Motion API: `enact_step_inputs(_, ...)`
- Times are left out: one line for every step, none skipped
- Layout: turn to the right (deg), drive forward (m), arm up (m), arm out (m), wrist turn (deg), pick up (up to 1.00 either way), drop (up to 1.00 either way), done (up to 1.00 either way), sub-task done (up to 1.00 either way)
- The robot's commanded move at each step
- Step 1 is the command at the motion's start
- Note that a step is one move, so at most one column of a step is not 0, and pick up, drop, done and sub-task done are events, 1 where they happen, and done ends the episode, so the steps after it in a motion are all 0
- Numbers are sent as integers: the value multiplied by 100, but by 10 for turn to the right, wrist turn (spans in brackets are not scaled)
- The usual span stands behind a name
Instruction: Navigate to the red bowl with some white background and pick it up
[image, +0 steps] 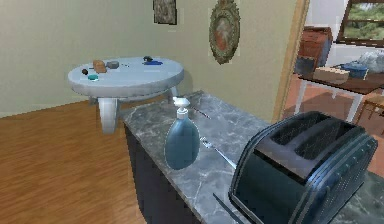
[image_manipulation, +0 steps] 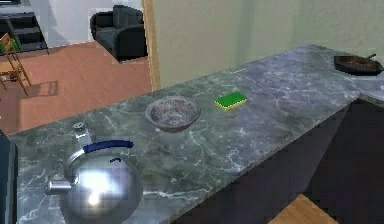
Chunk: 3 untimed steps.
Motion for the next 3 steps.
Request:
enact_step_inputs(0, 0, 38, 0, 0, 0, 0, 0, 0)
enact_step_inputs(0, 0, 0, 24, 0, 0, 0, 0, 0)
enact_step_inputs(0, 0, 0, 0, 450, 0, 0, 0, 0)
